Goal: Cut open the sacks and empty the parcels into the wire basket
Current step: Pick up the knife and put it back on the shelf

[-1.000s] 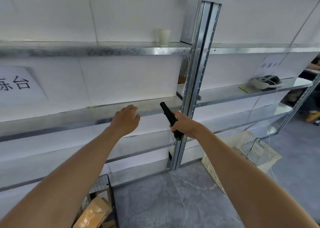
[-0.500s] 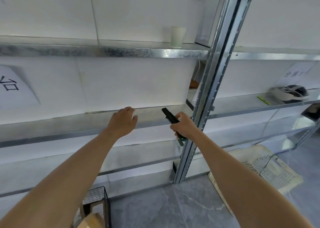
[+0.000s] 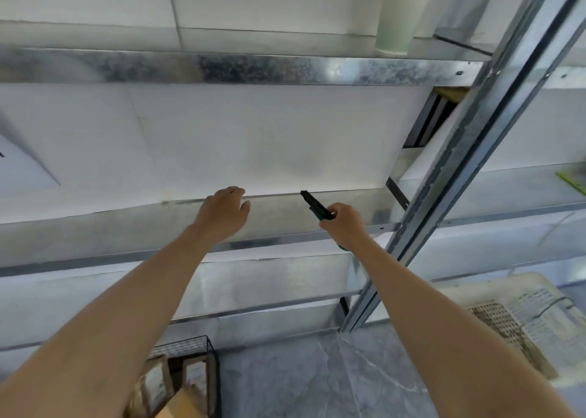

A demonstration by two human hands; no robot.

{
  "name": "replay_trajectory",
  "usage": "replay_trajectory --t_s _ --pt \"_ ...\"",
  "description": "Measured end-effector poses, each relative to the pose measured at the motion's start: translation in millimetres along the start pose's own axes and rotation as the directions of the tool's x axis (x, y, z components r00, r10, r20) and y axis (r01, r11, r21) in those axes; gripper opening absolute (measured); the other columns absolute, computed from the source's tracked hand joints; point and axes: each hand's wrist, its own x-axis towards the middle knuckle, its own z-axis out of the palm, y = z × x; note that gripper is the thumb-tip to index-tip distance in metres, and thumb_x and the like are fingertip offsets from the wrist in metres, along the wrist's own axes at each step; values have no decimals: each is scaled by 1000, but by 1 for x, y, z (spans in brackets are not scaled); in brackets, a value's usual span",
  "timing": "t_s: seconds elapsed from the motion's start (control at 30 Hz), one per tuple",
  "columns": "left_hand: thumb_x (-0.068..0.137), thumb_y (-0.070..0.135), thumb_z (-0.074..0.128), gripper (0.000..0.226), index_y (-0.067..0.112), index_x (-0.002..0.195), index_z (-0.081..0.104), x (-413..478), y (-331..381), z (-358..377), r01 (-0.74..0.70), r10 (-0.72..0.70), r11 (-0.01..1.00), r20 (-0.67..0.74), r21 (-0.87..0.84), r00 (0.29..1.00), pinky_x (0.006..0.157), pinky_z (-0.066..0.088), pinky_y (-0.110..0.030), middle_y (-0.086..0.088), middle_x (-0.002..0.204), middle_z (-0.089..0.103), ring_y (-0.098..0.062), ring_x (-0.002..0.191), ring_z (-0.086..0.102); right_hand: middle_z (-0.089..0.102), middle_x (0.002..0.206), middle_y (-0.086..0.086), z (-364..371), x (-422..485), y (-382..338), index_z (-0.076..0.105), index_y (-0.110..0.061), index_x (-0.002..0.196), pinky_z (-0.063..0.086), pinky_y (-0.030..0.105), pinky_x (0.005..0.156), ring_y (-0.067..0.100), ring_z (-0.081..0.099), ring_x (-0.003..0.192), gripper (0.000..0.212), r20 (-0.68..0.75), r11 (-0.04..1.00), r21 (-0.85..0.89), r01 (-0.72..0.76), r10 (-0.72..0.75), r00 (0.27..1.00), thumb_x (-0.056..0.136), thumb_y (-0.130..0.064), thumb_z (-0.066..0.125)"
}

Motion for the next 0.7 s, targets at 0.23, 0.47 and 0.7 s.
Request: replay_trajectory --t_s 0.23,0.47,0.7 --pt "99 26 37 43 7 136 45 22 -6 32 94 -94 996 8 2 996 103 34 -37 -8 140 49 -26 128 43 55 83 5 25 53 18 56 -5 101 36 24 48 17 48 64 20 13 997 -69 24 -24 1000 82 -8 58" --pt "98 24 40 42 5 134 47 49 -4 60 193 -193 981 -24 -16 981 105 34 -38 -12 139 49 -27 129 43 51 104 12 53 105 37 57 -5 101 38 24 55 23 50 77 17 75 988 -110 107 -99 992 84 -6 54" --pt "97 22 41 40 4 132 49 66 -19 73 282 -282 959 -37 1 959 105 33 -38 -12 137 51 -26 130 42 51 108 14 78 143 38 55 -2 108 48 40 81 30 49 98 21 80 936 -292 198 -183 980 89 -8 48"
